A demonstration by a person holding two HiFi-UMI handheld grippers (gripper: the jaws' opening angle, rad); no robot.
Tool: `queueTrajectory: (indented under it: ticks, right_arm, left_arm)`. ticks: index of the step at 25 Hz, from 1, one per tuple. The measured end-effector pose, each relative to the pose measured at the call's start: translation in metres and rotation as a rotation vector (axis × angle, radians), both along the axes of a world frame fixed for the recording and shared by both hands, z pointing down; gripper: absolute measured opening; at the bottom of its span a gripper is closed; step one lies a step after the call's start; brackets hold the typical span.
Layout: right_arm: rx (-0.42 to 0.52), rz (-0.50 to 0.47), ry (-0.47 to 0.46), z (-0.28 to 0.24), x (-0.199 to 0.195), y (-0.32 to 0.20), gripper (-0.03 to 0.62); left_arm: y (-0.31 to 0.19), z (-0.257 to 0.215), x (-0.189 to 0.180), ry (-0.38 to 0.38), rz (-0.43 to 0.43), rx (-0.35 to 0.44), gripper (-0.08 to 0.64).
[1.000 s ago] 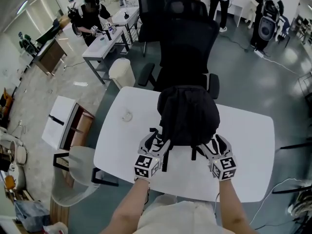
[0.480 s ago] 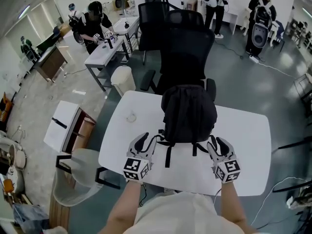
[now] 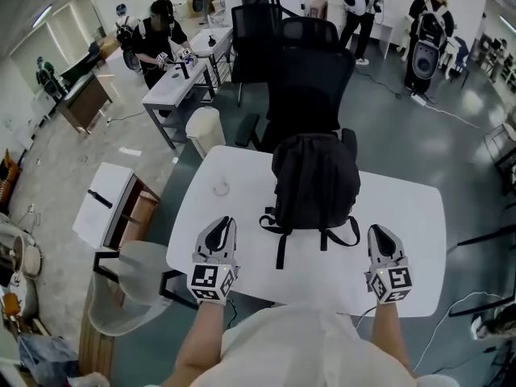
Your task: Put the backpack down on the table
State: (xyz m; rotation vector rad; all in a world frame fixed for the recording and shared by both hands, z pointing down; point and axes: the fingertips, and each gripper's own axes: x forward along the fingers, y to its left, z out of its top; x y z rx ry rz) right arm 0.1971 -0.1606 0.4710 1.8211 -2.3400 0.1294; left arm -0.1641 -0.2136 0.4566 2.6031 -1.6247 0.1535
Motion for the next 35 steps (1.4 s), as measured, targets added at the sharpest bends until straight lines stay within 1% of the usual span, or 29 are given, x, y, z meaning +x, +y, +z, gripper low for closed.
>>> queueTrajectory:
  ticks: [6, 9, 14, 24, 35]
  right_arm:
    - [0.014, 0.004, 0.019, -0.007, -0.003, -0.003, 0.018]
    - [0.017, -0.016, 0.029, -0.01, -0.008, -0.002, 0.018]
    - [0.016, -0.017, 0.052, -0.013, -0.01, 0.0, 0.017]
    - [0.008, -0.007, 0.062, -0.015, -0.002, 0.004, 0.017]
    - [0.0, -0.031, 0.069, -0.016, -0.006, 0.001, 0.017]
  left_arm:
    - [0.002, -0.01, -0.008, 0.011, -0.018, 0.031, 0.032]
    - [0.002, -0.012, -0.009, 0.032, -0.017, 0.036, 0.031]
    - [0.0, -0.017, -0.006, 0.035, -0.011, 0.052, 0.031]
    - [0.006, -0.014, 0.004, 0.021, 0.014, 0.043, 0.031]
    - [0.009, -0.013, 0.003, 0.01, 0.015, 0.032, 0.031]
